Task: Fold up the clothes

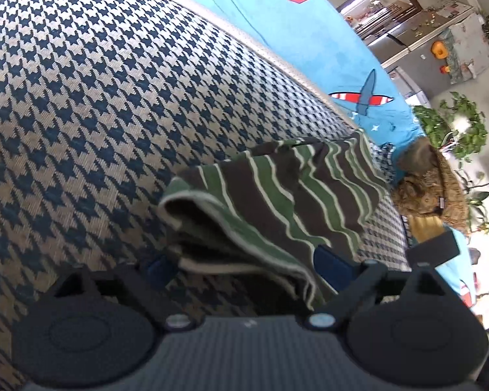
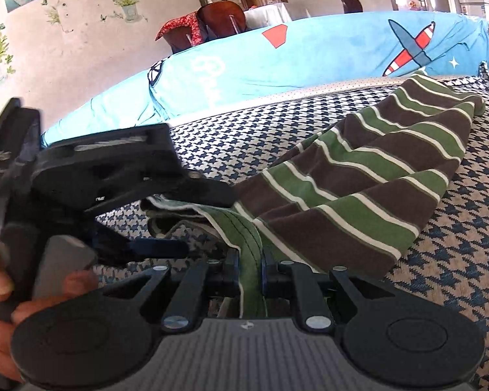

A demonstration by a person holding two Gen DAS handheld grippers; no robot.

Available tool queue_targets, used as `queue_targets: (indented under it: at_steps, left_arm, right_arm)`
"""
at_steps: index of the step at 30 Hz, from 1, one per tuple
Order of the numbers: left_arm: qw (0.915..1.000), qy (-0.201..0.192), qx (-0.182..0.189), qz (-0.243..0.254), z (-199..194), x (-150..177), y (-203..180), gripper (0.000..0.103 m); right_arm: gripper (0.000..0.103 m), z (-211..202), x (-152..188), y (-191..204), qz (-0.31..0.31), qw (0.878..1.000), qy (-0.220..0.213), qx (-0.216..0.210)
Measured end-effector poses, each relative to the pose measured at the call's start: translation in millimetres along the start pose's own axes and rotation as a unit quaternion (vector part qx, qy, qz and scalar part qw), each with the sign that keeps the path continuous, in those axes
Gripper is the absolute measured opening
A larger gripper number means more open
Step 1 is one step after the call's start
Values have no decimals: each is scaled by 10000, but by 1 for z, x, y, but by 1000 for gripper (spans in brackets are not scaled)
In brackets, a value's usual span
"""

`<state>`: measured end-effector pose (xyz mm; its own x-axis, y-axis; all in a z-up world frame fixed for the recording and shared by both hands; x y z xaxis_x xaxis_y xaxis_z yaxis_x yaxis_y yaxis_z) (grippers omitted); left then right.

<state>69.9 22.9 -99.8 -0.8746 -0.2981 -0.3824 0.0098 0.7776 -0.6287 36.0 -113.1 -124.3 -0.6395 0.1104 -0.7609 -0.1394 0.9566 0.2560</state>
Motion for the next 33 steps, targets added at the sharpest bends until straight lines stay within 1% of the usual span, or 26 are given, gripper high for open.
queue_targets:
  at_steps: [2,3,4,5,6,7,9,10,11,14,19,23,28,33]
  left_arm:
    - [10000,-62,-73,27,3,-1,0,92]
    - [9999,-93,-109,40,4,-1,0,89]
    - [9998,-124,-145,53,5,-2,-1,78]
    - [9998,-113,-173,81,8,-2,-2,60]
    - [9997,-103,-201,108,10,-2,-3,52]
    - [9996,-92,-229,135,13,-3,-5,43]
    - [9993,-92,-295,199,16,-3,-7,32]
    - [9991,-102,-334,236,16,-3,-7,24]
    - [9986,-147,-410,289,15,-2,-7,17]
    - [9965,-348,-579,484,12,-2,-14,13]
    - [9922,-667,-681,801,-7,-4,-20,12]
    - [9914,-779,-736,746,-18,-10,-14,12]
    - [9901,-937,-776,698,-36,-26,-8,12]
    - [9893,-1032,-839,594,-57,-43,7,12]
  right_arm:
    - [14,1,1,2,-47,10000,22,-1]
    - [14,2,2,2,-60,10000,37,-1]
    - [14,2,2,2,-65,10000,52,-1]
    - [14,3,3,2,-70,10000,66,-2]
    - [14,3,3,3,-74,9999,81,-2]
    - [14,4,4,3,-79,9999,96,-3]
    - [14,5,5,4,-106,9999,125,-26]
    - [14,5,5,6,-124,9998,143,-53]
    - [14,5,6,7,-145,9997,159,-84]
    - [13,4,8,13,-243,9994,180,-196]
    - [12,5,6,20,-127,9990,210,-366]
    - [12,7,1,29,-51,9984,228,-524]
    - [12,13,-9,45,-25,9967,241,-777]
    - [12,21,-20,69,-73,9931,296,-1131]
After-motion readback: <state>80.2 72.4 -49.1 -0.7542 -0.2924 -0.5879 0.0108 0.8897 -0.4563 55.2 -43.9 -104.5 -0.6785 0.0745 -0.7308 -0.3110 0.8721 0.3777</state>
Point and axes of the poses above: each gripper's, at about its wrist camera, not at the fingertips, and z roughly the way its jaws point, y to its left, x to its underside, the point moved 6 cm from there along z, roughly the way its jaws point, and after that the axes turned 1 degree about -z, right-handed, at the moved point
